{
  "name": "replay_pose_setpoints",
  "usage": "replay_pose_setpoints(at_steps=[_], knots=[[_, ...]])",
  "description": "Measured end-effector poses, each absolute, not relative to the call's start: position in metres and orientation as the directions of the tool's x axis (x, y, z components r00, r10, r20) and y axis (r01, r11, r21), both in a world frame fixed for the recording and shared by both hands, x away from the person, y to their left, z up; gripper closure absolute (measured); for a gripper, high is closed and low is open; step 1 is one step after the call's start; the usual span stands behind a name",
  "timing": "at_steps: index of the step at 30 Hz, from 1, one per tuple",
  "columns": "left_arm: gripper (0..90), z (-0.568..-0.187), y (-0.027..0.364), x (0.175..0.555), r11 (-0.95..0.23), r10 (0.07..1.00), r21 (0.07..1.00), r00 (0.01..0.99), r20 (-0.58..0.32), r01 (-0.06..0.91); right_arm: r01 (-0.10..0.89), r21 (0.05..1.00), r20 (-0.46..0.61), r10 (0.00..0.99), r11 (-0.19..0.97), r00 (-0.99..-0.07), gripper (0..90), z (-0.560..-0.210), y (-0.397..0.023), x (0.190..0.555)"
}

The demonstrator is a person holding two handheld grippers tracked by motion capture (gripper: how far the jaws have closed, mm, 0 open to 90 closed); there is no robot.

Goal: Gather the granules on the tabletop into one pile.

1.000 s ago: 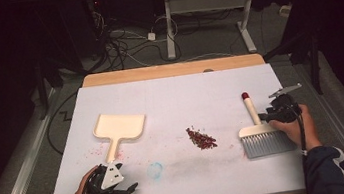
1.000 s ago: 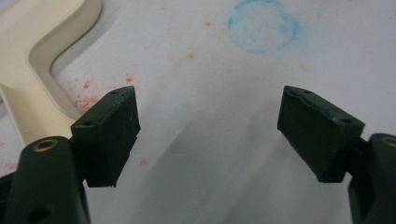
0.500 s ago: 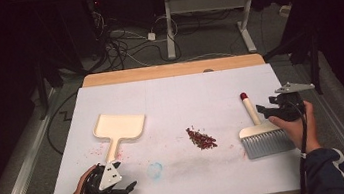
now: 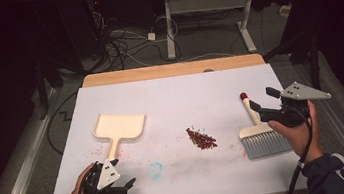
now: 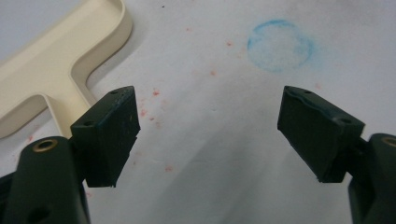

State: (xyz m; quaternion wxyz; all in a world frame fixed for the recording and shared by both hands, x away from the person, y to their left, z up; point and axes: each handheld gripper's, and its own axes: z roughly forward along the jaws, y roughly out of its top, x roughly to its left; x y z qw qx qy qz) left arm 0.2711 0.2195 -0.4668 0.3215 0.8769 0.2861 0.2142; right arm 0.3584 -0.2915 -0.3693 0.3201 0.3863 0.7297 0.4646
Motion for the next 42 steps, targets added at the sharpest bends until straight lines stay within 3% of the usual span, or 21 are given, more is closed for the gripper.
replay_pose_setpoints(at_steps=[3, 15, 42], knots=[[19.8, -0.466, 0.220, 0.272, -0.634, 0.638, 0.688, 0.742, 0.208, 0.353, 0.220, 0.934, -0.142, 0.858, 0.281, -0.493, 26.0, -0.367, -0.288, 0.349], [19.4, -0.462, 0.223, 0.273, -0.597, 0.673, 0.718, 0.710, 0.206, 0.358, 0.188, 0.939, -0.161, 0.853, 0.287, -0.497, 23.6, -0.375, -0.284, 0.319], [19.3, -0.464, 0.219, 0.272, -0.600, 0.662, 0.733, 0.714, 0.228, 0.321, 0.205, 0.878, -0.275, 0.806, 0.433, -0.524, 23.6, -0.445, -0.288, 0.278]])
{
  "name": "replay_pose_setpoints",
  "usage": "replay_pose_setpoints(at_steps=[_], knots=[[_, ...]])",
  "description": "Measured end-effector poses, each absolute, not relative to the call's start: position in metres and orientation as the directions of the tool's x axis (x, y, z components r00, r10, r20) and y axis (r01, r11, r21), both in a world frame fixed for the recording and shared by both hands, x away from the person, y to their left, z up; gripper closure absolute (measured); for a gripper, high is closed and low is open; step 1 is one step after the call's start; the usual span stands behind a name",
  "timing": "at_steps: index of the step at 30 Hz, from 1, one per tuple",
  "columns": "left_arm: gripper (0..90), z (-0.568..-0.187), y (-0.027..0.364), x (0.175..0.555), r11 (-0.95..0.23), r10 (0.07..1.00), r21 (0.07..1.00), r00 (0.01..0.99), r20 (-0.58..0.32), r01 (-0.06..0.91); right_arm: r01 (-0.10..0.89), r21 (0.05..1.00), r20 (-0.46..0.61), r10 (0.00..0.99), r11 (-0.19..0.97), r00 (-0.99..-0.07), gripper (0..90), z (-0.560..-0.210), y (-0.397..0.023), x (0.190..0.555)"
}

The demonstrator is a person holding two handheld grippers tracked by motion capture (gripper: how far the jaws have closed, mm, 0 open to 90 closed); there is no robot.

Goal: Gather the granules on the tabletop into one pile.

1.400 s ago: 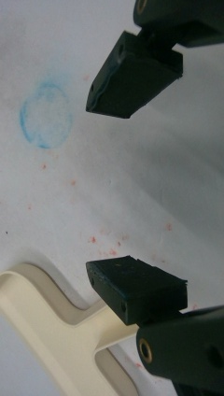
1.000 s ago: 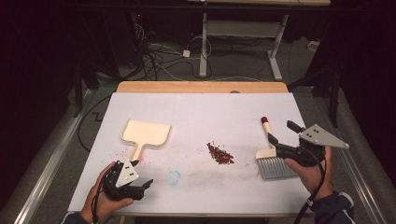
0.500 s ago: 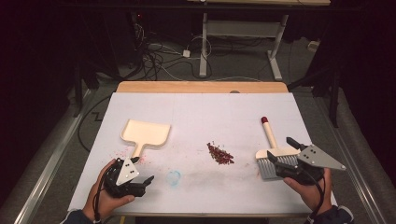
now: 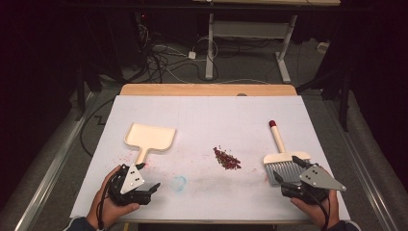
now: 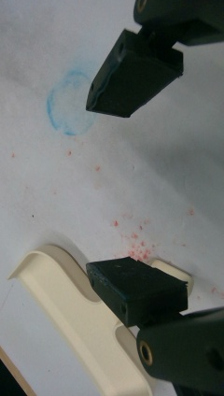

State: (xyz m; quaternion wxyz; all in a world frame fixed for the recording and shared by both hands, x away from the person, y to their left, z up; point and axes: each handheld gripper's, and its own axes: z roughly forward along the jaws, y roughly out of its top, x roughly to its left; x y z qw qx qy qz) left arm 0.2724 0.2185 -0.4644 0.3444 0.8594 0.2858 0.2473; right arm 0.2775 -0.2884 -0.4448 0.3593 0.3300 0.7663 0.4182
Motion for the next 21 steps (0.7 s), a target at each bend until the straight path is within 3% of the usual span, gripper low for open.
replay_pose_setpoints(at_steps=[21], knots=[[19.3, -0.4651, 0.2204, 0.2690, -0.617, 0.652, 0.725, 0.715, 0.252, 0.307, 0.189, 0.868, -0.302, 0.791, 0.459, -0.533, 21.8, -0.4475, -0.2825, 0.2790]])
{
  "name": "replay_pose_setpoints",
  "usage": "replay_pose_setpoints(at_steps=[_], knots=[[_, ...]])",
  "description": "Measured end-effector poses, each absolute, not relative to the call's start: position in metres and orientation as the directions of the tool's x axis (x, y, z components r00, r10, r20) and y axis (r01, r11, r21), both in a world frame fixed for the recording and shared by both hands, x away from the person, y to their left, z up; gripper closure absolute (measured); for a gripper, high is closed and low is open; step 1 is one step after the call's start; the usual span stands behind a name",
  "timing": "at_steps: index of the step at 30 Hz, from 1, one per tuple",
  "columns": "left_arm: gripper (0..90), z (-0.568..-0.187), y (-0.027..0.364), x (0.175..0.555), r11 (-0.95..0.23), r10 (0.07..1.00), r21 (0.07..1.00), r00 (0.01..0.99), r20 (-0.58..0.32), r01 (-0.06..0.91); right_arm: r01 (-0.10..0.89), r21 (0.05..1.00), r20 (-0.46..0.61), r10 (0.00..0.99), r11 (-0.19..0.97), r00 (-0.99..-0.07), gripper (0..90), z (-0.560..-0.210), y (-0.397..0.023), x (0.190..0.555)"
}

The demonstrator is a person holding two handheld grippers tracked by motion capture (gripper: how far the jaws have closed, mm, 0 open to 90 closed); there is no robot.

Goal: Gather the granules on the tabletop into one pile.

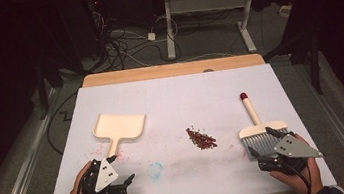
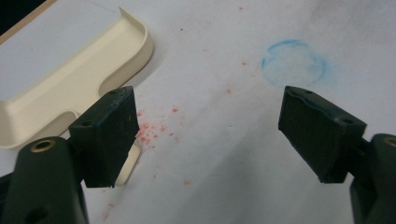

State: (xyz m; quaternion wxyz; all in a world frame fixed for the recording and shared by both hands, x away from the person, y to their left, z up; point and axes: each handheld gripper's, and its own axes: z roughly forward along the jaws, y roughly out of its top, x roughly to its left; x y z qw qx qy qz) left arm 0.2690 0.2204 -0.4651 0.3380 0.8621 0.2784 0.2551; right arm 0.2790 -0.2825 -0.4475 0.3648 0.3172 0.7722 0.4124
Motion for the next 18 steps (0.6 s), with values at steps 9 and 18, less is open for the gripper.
replay_pose_setpoints(at_steps=[9, 18], knots=[[19.3, -0.4657, 0.2200, 0.2693, -0.615, 0.652, 0.725, 0.717, 0.247, 0.310, 0.180, 0.868, -0.315, 0.793, 0.463, -0.522, 21.9, -0.4463, -0.2822, 0.2788], [19.3, -0.4670, 0.2197, 0.2704, -0.617, 0.653, 0.720, 0.717, 0.244, 0.317, 0.180, 0.869, -0.317, 0.796, 0.462, -0.516, 21.9, -0.4463, -0.2802, 0.2802]])
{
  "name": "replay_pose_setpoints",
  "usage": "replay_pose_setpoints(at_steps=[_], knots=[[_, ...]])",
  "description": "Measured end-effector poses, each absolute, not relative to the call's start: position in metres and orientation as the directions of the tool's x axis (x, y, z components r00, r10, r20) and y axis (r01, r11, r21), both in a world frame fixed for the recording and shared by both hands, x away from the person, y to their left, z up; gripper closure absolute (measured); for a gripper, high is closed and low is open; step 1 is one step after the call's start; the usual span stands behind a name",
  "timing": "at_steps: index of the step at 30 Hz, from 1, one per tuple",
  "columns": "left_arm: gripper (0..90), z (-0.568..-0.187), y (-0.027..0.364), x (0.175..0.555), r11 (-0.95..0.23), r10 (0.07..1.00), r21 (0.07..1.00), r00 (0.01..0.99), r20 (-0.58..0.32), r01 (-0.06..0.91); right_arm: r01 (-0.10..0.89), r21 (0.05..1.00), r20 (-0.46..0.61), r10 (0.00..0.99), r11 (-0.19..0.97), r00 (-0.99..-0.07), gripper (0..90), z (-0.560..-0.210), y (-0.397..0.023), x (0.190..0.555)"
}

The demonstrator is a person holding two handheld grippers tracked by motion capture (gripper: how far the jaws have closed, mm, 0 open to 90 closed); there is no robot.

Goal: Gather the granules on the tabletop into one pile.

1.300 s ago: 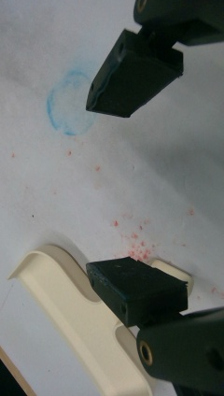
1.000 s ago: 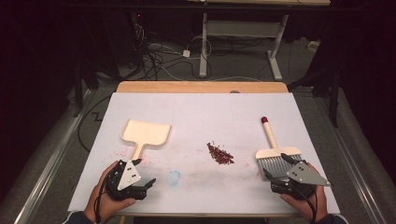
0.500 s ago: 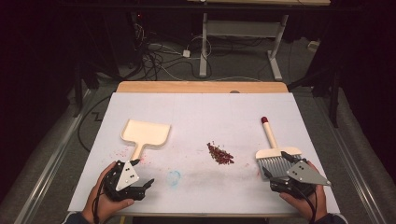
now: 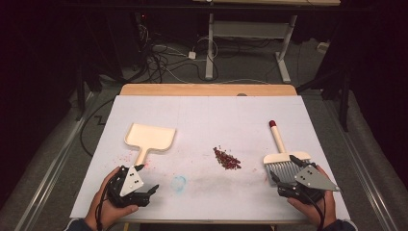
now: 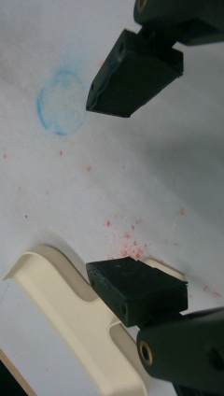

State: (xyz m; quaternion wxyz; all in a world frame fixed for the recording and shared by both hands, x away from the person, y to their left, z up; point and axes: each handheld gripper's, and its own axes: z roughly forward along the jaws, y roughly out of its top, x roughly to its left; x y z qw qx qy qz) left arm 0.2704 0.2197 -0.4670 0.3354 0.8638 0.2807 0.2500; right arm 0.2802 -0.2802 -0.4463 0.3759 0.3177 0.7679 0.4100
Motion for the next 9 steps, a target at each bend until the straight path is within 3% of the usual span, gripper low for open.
replay_pose_setpoints(at_steps=[9], knots=[[19.3, -0.4676, 0.2152, 0.2711, -0.632, 0.643, 0.709, 0.722, 0.255, 0.312, 0.171, 0.867, -0.326, 0.792, 0.468, -0.516, 22.0, -0.4459, -0.2811, 0.2798]])
